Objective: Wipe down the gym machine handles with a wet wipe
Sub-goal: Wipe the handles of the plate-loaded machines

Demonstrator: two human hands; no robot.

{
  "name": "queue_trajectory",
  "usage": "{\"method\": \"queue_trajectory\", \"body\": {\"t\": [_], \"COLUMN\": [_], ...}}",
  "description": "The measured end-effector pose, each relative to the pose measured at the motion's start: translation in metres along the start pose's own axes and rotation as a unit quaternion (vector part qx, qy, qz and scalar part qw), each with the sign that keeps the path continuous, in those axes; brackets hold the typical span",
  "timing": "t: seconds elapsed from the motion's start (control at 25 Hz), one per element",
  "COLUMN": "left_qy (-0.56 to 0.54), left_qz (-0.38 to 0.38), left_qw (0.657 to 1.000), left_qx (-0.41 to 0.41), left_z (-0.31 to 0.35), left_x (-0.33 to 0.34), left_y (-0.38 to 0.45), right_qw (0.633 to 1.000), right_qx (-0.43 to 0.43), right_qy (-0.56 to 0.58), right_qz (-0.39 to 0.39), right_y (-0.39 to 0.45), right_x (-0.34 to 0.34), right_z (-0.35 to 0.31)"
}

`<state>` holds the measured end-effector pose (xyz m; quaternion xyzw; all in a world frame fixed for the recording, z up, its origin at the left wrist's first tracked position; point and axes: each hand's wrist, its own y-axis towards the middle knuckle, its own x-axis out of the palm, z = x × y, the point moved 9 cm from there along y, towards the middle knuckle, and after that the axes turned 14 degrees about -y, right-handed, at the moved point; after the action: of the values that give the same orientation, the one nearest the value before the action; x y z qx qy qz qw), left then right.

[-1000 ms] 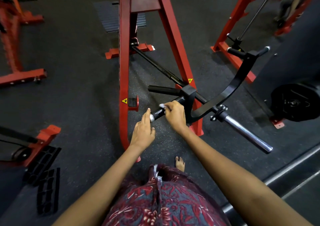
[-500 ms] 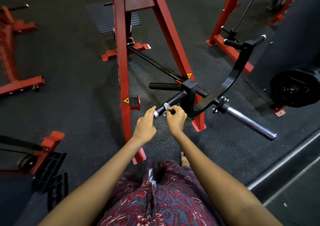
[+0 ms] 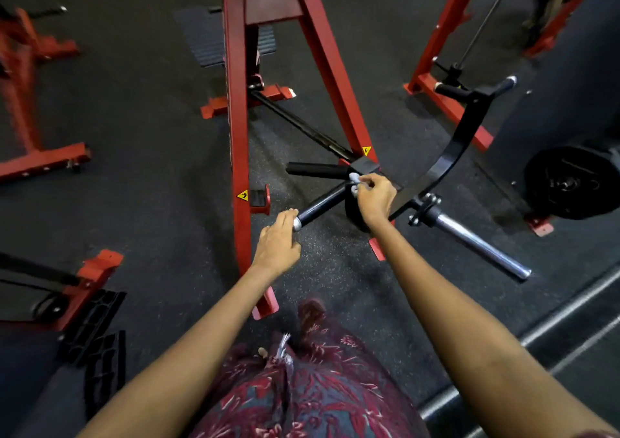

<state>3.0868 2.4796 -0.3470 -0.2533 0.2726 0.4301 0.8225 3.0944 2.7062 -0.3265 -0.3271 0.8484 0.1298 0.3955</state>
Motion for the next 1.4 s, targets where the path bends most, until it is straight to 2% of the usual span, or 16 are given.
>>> {"method": "queue_trajectory", "body": {"t": [0.12,0.24,0.36,0.44,0.52,0.64,0.76,1.0,1.2,1.4], "left_qy": [-0.014,0.006,0.097,0.145,0.171,0.183,0.168,0.101,-0.01,-0.026], "left_qz": [0.007,0.014,0.011,0.008,0.011,0.018,0.009,-0.009,0.035,0.013], "left_qw": [1.0,0.999,0.993,0.985,0.979,0.976,0.976,0.977,0.98,0.982], "left_qx": [-0.025,-0.034,-0.067,-0.095,-0.107,-0.113,-0.138,-0.185,-0.194,-0.186], "left_z": [0.0,0.002,0.003,0.007,0.01,0.01,0.006,-0.004,-0.008,-0.01], "left_x": [0.001,0.001,0.004,0.009,0.013,0.013,0.015,0.024,0.016,0.012], "left_y": [0.0,0.002,0.009,0.012,0.012,0.011,0.009,0.003,-0.001,0.001], "right_qw": [0.994,0.992,0.972,0.958,0.961,0.981,0.979,0.968,0.949,0.931], "right_qx": [-0.054,-0.097,-0.205,-0.247,-0.246,-0.155,-0.126,-0.209,-0.253,-0.299], "right_qy": [-0.091,-0.062,-0.017,-0.021,-0.043,-0.084,-0.12,-0.069,-0.081,-0.088], "right_qz": [-0.03,-0.042,-0.111,-0.144,-0.122,-0.075,-0.103,-0.122,-0.169,-0.192], "right_y": [0.006,-0.023,-0.068,-0.069,-0.043,0.007,-0.003,-0.053,-0.07,-0.083], "right_x": [0.017,0.027,0.044,0.045,0.03,0.005,0.02,0.039,0.054,0.063], "right_z": [-0.008,-0.017,-0.039,-0.047,-0.043,-0.015,-0.012,-0.042,-0.052,-0.06]}}
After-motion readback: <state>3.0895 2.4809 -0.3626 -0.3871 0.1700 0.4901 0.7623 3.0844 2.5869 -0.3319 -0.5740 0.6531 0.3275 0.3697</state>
